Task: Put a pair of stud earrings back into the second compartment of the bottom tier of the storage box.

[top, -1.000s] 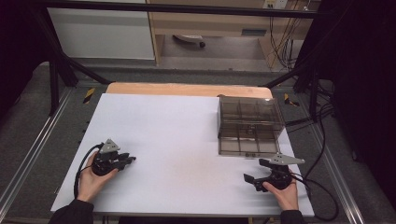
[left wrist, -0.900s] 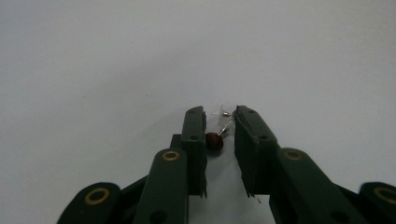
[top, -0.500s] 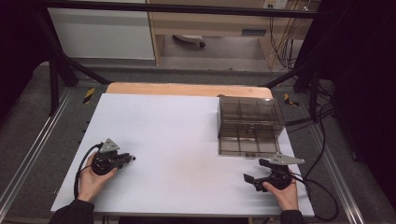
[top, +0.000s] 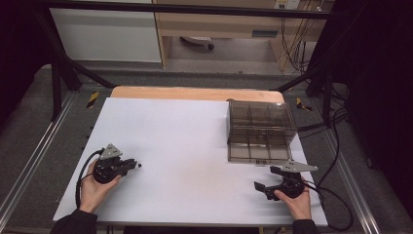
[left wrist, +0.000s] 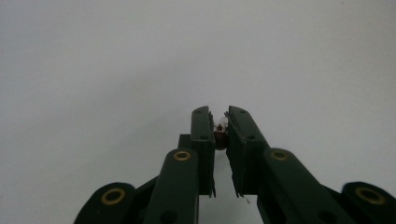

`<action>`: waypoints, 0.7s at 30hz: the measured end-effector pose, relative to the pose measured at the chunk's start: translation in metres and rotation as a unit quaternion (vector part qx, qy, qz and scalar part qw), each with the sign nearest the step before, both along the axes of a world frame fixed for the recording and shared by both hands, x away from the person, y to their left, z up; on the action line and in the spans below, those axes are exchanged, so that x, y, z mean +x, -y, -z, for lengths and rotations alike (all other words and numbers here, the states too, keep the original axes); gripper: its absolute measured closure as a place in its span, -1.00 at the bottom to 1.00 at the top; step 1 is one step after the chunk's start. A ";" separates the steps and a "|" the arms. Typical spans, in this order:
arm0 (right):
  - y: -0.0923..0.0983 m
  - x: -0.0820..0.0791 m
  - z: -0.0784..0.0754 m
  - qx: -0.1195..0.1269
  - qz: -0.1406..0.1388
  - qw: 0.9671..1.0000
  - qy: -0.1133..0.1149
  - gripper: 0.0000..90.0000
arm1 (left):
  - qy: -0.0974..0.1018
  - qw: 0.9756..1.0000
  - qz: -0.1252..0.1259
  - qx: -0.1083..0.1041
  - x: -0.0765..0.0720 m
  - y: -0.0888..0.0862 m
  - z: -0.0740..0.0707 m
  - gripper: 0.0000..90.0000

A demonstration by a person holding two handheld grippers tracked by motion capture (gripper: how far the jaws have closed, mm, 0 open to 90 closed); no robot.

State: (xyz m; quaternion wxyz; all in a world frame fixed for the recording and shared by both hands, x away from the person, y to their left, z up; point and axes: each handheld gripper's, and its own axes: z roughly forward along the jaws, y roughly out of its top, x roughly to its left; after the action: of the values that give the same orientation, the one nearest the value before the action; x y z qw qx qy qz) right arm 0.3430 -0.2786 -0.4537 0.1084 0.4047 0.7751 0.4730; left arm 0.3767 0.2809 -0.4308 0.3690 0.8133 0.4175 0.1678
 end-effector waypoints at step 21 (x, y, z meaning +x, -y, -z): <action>-0.001 0.000 0.001 -0.006 0.000 1.000 -0.001 -0.98 | 0.006 0.999 0.050 0.005 0.002 0.087 -0.022 0.80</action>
State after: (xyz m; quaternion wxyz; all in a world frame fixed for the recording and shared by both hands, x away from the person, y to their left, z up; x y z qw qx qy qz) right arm 0.3431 -0.2781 -0.4544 0.1103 0.4041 0.7783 0.4677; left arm 0.3785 0.1935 -0.4090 0.3754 0.8341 0.3728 0.1562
